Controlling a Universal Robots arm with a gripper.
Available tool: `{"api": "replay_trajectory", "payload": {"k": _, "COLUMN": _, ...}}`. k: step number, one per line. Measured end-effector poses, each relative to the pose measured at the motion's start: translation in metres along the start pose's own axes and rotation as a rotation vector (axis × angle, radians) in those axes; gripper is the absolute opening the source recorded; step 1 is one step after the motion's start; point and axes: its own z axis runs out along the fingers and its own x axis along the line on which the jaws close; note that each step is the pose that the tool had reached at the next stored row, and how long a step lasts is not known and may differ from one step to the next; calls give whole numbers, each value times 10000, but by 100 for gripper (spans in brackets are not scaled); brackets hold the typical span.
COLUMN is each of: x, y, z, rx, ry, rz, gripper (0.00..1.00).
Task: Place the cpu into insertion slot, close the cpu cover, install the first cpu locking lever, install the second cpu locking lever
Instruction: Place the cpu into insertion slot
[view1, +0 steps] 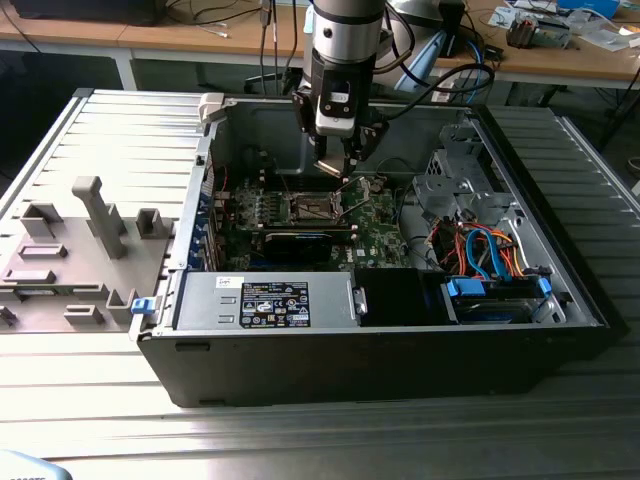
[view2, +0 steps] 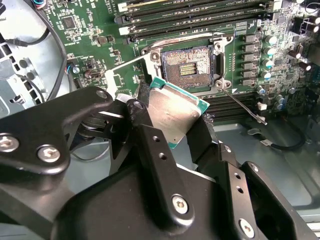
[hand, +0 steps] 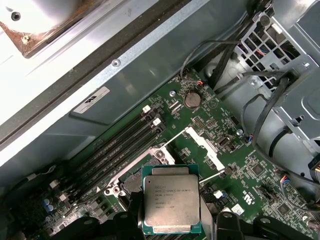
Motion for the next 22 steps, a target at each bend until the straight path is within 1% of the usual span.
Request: {"api": "replay_trajectory", "payload": {"k": 22, "x": 0, "y": 0, "z": 4, "rx": -4, "ry": -27, "rz": 357, "gripper": 55}}
